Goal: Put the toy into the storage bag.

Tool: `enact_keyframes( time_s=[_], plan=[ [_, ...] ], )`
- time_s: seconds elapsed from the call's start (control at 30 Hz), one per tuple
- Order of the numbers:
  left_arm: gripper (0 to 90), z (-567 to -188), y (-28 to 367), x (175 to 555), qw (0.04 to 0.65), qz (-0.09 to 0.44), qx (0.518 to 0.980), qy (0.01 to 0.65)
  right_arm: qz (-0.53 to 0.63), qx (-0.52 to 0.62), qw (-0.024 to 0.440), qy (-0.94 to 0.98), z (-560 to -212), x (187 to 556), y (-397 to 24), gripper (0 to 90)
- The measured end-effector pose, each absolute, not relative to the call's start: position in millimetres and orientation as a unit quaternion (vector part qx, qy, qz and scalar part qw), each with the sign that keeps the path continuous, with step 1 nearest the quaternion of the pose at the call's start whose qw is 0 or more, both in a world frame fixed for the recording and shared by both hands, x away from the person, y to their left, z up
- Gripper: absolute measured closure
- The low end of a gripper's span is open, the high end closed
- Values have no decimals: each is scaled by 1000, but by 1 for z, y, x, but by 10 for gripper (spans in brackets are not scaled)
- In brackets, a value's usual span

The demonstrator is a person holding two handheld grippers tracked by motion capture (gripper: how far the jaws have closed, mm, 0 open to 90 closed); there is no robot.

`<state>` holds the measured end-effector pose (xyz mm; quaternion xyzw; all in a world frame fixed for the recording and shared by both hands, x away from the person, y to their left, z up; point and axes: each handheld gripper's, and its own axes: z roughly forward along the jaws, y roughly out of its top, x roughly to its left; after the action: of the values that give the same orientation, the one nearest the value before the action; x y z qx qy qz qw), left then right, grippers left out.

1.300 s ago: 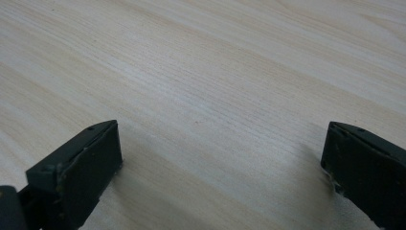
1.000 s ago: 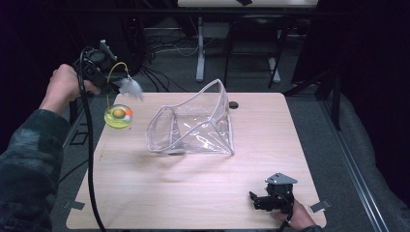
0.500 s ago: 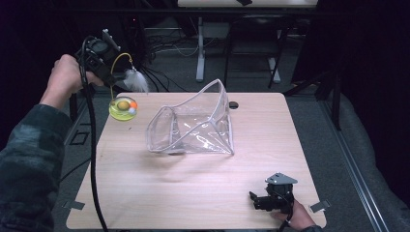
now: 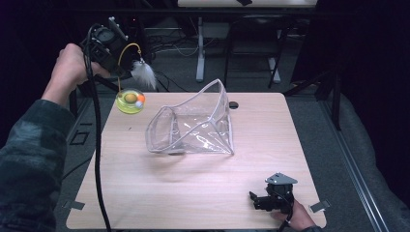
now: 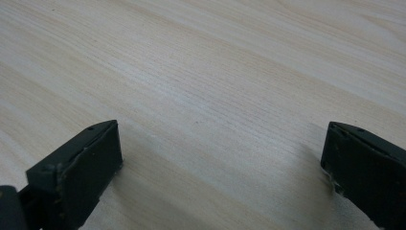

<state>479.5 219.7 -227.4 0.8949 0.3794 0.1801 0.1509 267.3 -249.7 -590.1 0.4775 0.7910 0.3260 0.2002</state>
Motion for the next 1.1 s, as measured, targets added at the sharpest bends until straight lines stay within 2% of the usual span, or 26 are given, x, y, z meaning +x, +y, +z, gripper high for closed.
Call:
enact_keyframes(
  time_s=[0.53,1.1],
  plan=[
    [879,-216,184,476,168,182,906,342,329,478,201,789,-590,267,-249,0],
    [879,-229,147,480,184,161,919,310,329,479,200,789,-590,267,-249,0]
  ],
)
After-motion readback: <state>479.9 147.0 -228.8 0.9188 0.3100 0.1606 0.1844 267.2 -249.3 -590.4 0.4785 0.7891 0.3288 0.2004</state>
